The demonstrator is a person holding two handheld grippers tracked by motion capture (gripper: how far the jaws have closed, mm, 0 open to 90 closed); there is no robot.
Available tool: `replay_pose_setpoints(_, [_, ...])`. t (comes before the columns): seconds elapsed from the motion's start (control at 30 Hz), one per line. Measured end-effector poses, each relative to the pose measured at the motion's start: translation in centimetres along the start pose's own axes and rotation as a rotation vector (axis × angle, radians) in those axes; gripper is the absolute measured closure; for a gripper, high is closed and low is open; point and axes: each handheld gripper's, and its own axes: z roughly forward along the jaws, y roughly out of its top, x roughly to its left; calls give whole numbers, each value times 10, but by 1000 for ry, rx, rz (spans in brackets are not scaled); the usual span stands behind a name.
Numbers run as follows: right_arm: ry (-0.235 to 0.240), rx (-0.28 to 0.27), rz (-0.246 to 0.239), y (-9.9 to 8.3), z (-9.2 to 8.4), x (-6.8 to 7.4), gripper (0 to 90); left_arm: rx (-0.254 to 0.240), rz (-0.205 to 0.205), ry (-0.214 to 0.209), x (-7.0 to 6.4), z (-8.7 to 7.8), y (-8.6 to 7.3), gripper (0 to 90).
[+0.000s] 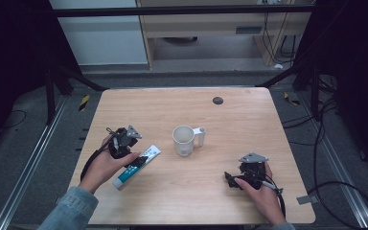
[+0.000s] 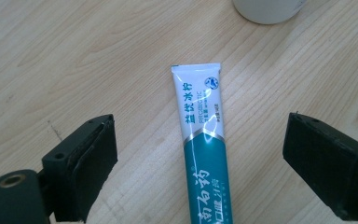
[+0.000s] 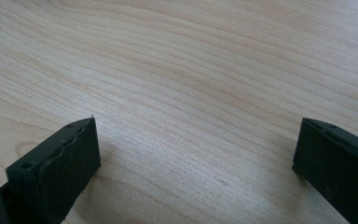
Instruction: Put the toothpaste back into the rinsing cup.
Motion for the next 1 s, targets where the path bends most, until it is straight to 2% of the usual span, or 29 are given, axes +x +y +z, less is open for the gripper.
replay_pose_setpoints(0.1, [0, 0, 0, 0, 0, 0, 6, 9, -15, -4, 0, 1, 2, 93])
replay_pose_setpoints(0.13, [-1, 1, 0, 0, 0, 0, 6, 13, -31, -2, 1, 1, 4, 100])
replay_pose_setpoints(0.3, [-1, 1, 0, 0, 0, 0, 6, 13, -39, -4, 3, -4, 10, 122])
replay_pose_setpoints(0.47, [-1, 1, 0, 0, 0, 0, 6, 31, -45, -32, 4, 0, 15, 129])
replay_pose_setpoints(0.63, [3, -1, -2, 0, 0, 0, 6, 46, -36, -39, 2, 6, 19, 129])
replay_pose_setpoints(0.77, [3, -1, -2, 0, 0, 0, 6, 58, -13, -56, -1, 12, 23, 129])
replay_pose_setpoints(0.87, [4, -1, -3, 0, 0, 0, 6, 106, -4, -49, -3, 17, 23, 136])
replay_pose_setpoints(0.93, [4, -1, -2, 0, 0, 0, 6, 131, -11, -32, -2, 22, 23, 139])
replay_pose_setpoints(1.0, [3, -1, -4, 0, 0, 0, 6, 158, -17, -37, -1, 26, 22, 140])
